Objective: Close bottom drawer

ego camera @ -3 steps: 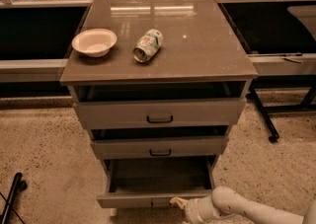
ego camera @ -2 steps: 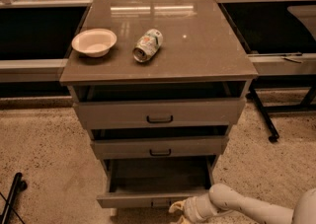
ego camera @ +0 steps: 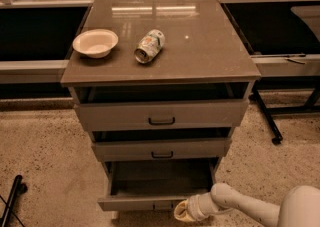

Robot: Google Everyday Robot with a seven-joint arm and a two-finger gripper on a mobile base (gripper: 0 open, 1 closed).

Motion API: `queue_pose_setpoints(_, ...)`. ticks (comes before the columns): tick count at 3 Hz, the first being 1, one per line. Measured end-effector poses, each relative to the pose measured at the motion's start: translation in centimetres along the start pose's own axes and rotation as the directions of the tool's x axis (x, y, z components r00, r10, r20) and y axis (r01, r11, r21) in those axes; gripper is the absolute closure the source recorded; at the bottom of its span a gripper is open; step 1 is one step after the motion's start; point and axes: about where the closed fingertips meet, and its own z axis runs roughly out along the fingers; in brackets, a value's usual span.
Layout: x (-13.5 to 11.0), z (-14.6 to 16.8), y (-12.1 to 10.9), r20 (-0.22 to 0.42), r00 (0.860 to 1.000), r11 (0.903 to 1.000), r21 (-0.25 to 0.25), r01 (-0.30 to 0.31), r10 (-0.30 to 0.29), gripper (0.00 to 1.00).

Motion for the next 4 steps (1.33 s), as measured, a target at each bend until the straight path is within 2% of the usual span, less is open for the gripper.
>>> queue_pose_setpoints(1,1.94,0.12,-3.07,-0.015,0.999,0.9947,0.091,-0.048,0.049,0.60)
queue_pose_setpoints(3,2.05,0.15,-3.34,-0.017,0.998,0.9936,0.101,-0.051,0.053,0.14)
queue_pose_setpoints(4,2.05,0.15,-3.34,-0.017,0.998,0.9936,0.101,-0.051,0.053,0.00)
